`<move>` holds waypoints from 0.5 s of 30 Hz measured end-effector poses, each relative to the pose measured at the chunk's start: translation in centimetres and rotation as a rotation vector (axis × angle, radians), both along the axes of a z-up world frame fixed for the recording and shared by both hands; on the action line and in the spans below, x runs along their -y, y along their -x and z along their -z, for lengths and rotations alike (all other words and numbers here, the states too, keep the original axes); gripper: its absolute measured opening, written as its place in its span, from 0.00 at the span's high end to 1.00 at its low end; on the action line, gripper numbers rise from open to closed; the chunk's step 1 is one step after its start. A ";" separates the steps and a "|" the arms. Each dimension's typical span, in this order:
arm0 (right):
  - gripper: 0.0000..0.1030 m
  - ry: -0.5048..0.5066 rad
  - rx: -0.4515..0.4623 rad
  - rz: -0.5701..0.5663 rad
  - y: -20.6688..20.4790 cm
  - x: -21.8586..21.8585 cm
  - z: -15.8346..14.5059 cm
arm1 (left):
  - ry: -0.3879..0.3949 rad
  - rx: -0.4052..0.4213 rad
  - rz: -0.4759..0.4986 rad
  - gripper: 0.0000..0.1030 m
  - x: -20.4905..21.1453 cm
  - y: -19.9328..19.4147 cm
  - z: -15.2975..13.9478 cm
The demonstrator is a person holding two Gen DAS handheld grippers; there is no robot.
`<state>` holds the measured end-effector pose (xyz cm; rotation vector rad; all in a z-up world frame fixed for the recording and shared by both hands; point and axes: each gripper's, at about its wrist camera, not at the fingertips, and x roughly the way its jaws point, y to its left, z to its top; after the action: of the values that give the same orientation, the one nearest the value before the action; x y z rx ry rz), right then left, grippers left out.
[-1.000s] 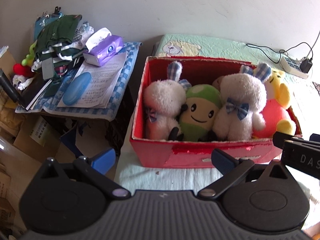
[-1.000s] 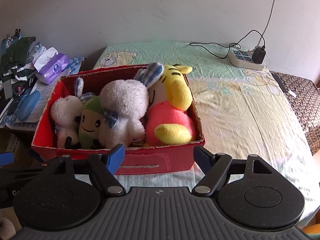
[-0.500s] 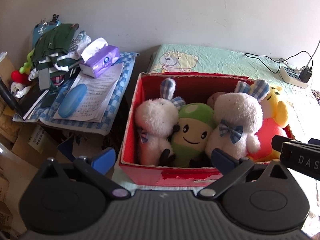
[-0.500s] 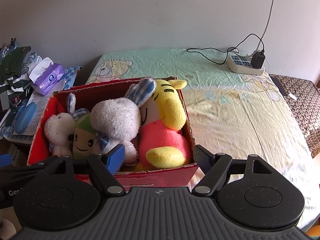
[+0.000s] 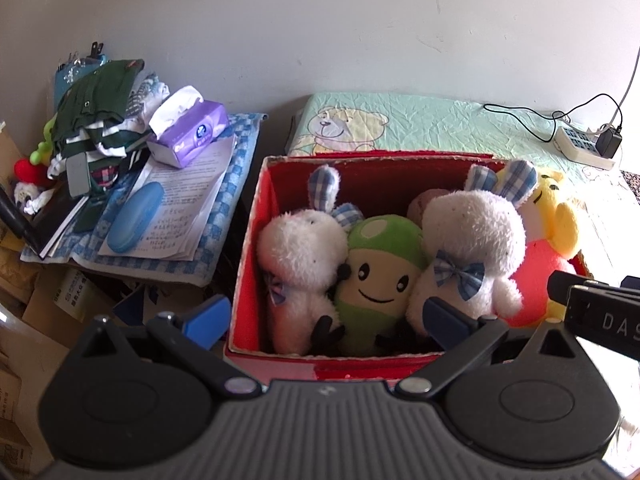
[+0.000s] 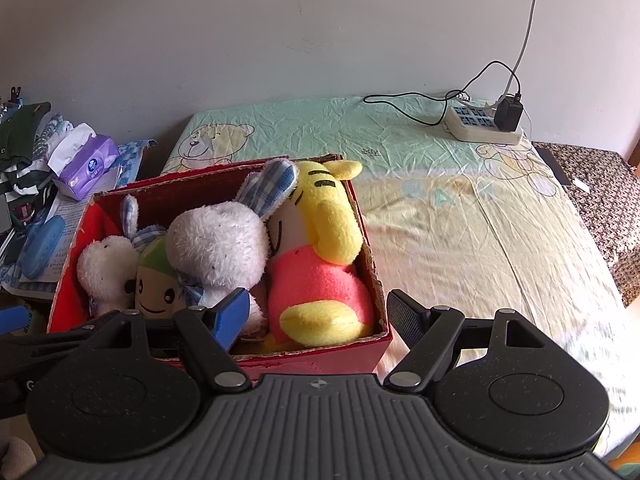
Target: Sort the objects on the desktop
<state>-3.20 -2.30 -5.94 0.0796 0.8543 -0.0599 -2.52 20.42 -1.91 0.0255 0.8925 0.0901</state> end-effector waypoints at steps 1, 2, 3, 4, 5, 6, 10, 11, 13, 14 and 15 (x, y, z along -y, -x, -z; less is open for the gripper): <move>0.24 0.001 0.003 -0.001 0.0 0.0 0.0 | -0.002 0.002 0.002 0.01 0.0 -0.1 0.0; 0.24 0.002 0.006 -0.003 0.0 -0.1 0.0 | -0.006 0.003 0.004 0.01 0.1 -0.1 -0.1; 0.24 0.004 0.008 -0.005 -0.1 -0.1 0.0 | -0.010 0.006 0.006 0.01 0.1 -0.2 -0.1; 0.24 0.006 0.010 -0.008 -0.1 -0.2 -0.1 | -0.012 0.007 0.009 0.01 0.1 -0.2 0.0; 0.24 0.007 0.013 -0.012 -0.1 -0.2 -0.1 | -0.010 0.008 0.012 0.01 0.1 -0.3 0.0; 0.24 0.007 0.015 -0.014 -0.1 -0.3 -0.1 | -0.010 0.009 0.012 0.01 0.1 -0.3 0.0; 0.24 0.012 0.018 -0.009 -0.3 -0.3 0.0 | -0.005 0.010 0.020 0.01 0.1 -0.5 0.0; 0.24 0.009 0.016 -0.008 -0.4 -0.3 0.1 | -0.006 0.009 0.018 0.01 0.1 -0.6 0.0; 0.24 0.009 0.012 -0.007 -0.5 -0.3 0.2 | -0.012 0.007 0.016 0.01 0.1 -0.7 0.1; 0.24 0.012 0.013 -0.007 -0.6 -0.3 0.2 | -0.015 0.006 0.015 0.01 0.1 -0.8 0.1; 0.24 0.014 0.013 -0.007 -0.7 -0.4 0.2 | -0.012 0.005 0.015 0.01 0.1 -0.8 0.1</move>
<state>-2.51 -1.92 -6.18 0.0639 0.8411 -0.0581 -1.67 20.29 -2.03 0.0435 0.8866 0.0814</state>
